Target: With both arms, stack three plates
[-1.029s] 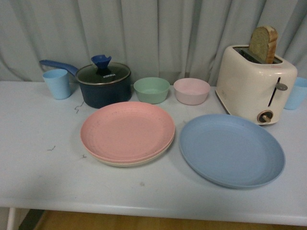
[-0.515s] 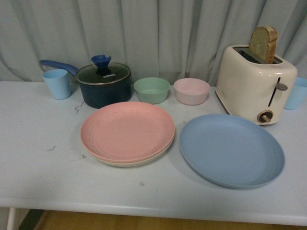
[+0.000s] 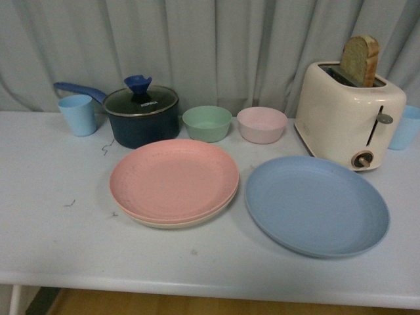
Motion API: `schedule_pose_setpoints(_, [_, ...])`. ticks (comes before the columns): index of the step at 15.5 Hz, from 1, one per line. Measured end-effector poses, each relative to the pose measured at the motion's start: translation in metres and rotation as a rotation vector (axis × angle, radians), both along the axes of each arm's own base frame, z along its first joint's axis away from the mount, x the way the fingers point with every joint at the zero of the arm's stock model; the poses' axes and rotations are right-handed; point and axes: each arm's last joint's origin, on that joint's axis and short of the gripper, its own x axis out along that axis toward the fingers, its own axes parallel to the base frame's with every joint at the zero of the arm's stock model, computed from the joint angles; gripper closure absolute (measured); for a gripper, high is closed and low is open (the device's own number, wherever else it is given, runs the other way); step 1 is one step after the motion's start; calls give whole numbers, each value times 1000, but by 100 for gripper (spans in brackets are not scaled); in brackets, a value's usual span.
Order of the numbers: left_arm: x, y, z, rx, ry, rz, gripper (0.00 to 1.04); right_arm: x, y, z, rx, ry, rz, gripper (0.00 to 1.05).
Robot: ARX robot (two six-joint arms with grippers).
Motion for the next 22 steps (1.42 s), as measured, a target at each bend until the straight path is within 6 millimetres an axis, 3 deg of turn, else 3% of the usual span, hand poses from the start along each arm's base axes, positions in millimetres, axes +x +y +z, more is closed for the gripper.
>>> schedule_pose_setpoints(7, [-5,0,3,-1,-48,2,101,0,0,0,0,-1,0,6])
schedule_pose_setpoints(14, [-5,0,3,0,-49,2,26,0,0,0,0,-1,0,6])
schedule_pose_setpoints(17, [-5,0,3,0,-48,2,16,0,0,0,0,-1,0,6])
schedule_pose_setpoints(18, [-5,0,3,0,-49,2,5,0,0,0,0,-1,0,6])
schedule_pose_setpoints(22, [-5,0,3,0,-49,2,7,0,0,0,0,-1,0,6])
